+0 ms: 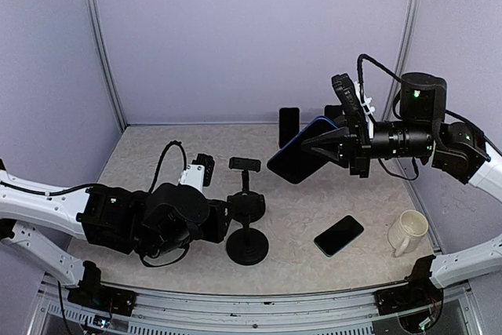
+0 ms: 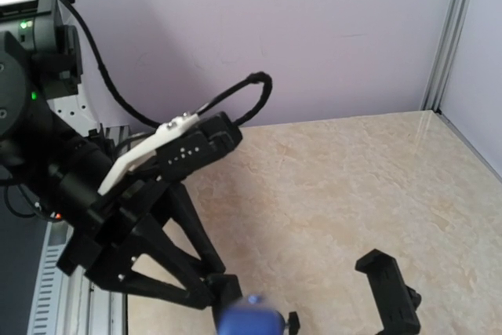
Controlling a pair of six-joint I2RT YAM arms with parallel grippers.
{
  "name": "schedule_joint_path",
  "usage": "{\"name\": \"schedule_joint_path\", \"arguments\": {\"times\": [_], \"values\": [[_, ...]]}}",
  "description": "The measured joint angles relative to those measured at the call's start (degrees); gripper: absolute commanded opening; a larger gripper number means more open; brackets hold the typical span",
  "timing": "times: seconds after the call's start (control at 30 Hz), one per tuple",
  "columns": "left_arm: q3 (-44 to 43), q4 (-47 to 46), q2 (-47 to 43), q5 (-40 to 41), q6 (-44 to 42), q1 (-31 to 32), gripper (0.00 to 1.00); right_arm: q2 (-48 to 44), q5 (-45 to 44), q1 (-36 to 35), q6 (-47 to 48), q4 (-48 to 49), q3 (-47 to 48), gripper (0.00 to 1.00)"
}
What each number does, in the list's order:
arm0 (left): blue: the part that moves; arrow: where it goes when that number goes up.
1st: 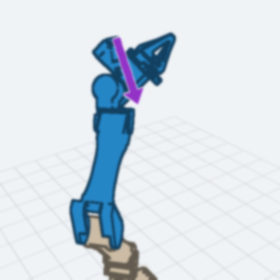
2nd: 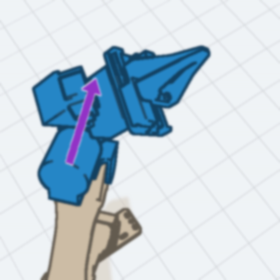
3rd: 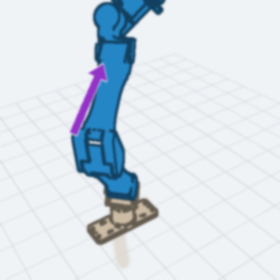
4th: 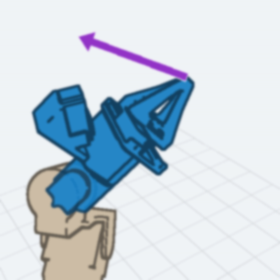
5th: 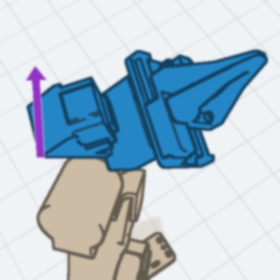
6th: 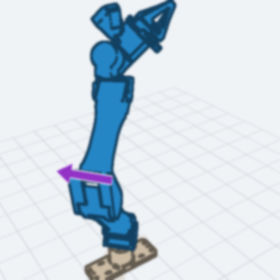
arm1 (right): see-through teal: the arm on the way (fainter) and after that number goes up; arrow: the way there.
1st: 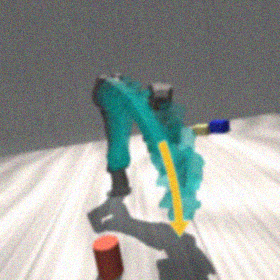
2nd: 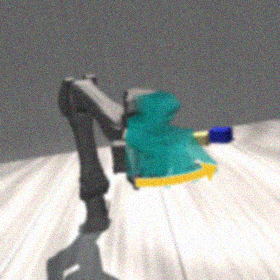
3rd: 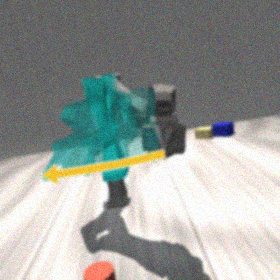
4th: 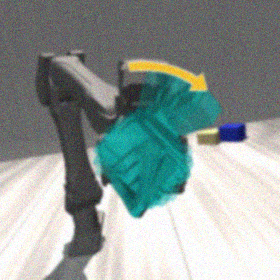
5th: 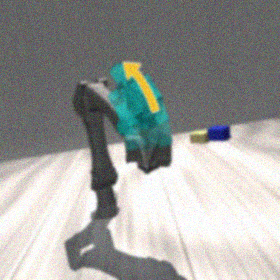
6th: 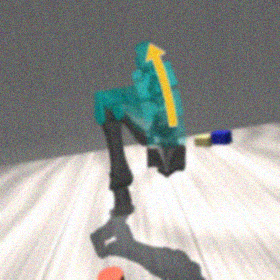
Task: Place the phone on the phone stand
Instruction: Hold the phone stand at the center of the board.
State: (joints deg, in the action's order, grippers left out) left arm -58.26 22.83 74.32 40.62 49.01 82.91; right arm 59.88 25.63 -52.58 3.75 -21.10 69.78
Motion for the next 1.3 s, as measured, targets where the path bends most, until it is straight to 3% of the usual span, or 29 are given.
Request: {"name": "schedule_joint_path", "arguments": {"times": [0.47,0.67,0.8,1.3], "values": [[-0.1,-0.6,0.2,-1.7,-2.5,-1.4,0.25,0.0,0.0,0.2,0.0,0.0,-0.1,0.00],[-0.1,-1.2,0.4,-1.8,-3.6,-1.6,0.07,0.0,0.0,0.2,0.0,0.0,-0.1,0.00],[-0.1,-0.5,0.8,-2.1,-4.7,-1.9,0.02,0.3,0.6,0.2,-0.1,0.0,-0.2,0.00],[-0.1,-1.2,0.8,-2.4,-10.1,-1.9,0.00,12.7,16.7,-0.2,1.1,-2.9,3.3,0.00]]}}
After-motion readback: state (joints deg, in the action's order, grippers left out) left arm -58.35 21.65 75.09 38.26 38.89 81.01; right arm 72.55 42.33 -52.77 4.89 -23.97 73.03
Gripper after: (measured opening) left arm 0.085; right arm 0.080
